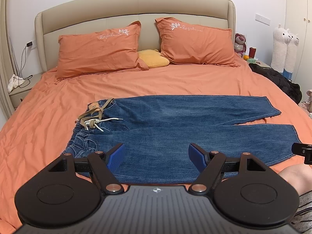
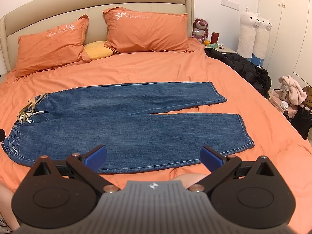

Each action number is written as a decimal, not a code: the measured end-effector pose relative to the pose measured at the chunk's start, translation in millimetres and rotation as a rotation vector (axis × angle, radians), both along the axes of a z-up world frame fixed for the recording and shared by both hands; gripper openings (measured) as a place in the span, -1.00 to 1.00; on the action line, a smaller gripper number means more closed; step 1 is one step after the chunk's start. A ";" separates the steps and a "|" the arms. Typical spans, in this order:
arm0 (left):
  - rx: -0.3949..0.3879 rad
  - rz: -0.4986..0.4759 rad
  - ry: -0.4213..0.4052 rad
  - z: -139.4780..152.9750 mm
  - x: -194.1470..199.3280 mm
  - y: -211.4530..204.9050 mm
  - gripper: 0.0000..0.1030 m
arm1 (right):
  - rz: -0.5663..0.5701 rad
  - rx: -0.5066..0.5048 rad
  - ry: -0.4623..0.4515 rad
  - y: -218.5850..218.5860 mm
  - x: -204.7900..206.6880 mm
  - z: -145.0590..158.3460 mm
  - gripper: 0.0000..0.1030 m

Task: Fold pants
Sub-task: 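Grasp the waistband with the left gripper while the right gripper grasps a leg hem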

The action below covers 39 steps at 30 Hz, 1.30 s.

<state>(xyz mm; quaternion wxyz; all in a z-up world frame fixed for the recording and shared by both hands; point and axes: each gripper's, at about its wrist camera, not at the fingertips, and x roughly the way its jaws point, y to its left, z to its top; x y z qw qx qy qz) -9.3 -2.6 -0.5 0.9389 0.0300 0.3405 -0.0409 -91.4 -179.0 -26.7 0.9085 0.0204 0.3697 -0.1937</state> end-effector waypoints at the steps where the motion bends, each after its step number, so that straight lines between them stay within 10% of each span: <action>1: 0.000 -0.001 0.000 0.0 0.0 0.0 0.69 | 0.000 0.000 0.000 0.1 0.0 0.0 0.90; 15: 0.031 -0.096 0.018 7.0 10.9 13.8 0.68 | 0.020 0.010 0.011 -14.7 6.0 -1.1 0.90; 26: 0.295 -0.274 0.059 16.2 67.4 51.3 0.65 | 0.118 -0.020 -0.021 -106.6 35.0 3.8 0.90; 33: 0.491 -0.467 0.187 -31.2 103.8 75.3 0.65 | 0.231 -0.151 0.102 -170.9 71.6 -24.6 0.89; 39: 0.700 -0.623 0.354 -101.2 120.1 80.5 0.64 | 0.225 -0.144 0.298 -230.5 90.7 -78.7 0.32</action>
